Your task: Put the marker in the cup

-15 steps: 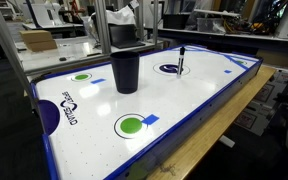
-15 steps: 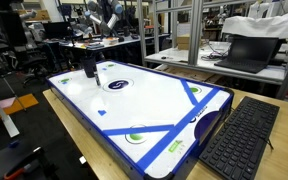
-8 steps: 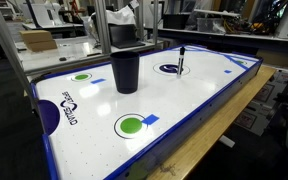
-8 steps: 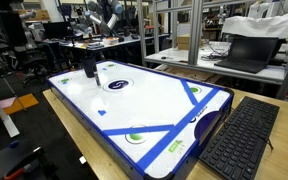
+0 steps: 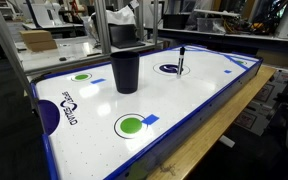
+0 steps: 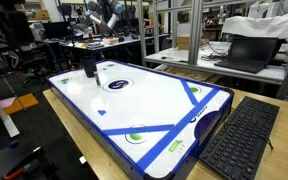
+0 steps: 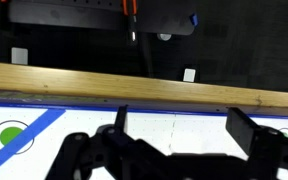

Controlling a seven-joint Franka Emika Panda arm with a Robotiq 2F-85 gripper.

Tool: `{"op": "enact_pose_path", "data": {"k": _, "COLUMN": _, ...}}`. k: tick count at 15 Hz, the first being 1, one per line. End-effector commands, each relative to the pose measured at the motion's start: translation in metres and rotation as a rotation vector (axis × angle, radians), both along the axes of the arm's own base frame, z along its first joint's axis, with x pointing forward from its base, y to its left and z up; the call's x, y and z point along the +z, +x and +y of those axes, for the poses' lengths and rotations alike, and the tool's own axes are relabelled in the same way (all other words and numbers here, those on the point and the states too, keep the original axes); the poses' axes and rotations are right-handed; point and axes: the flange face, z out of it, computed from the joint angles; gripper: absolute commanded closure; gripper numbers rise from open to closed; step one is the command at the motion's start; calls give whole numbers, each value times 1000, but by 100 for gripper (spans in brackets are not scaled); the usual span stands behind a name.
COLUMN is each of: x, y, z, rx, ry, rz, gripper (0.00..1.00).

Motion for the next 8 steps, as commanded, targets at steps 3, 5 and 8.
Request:
{"op": "enact_pose_path", "data": {"k": 3, "x": 3, "y": 34, "z": 40, "rx": 259, "ry": -81, "rz": -101, "gripper": 0}}
{"op": "enact_pose_path", "data": {"k": 5, "x": 12, "y": 49, "z": 61, "rx": 344, "ry": -139, "rz": -165, "gripper": 0}}
{"op": "enact_pose_path", "data": {"k": 8, "x": 27, "y": 78, "z": 92, "rx": 463, "ry": -188, "rz": -279, "gripper": 0}}
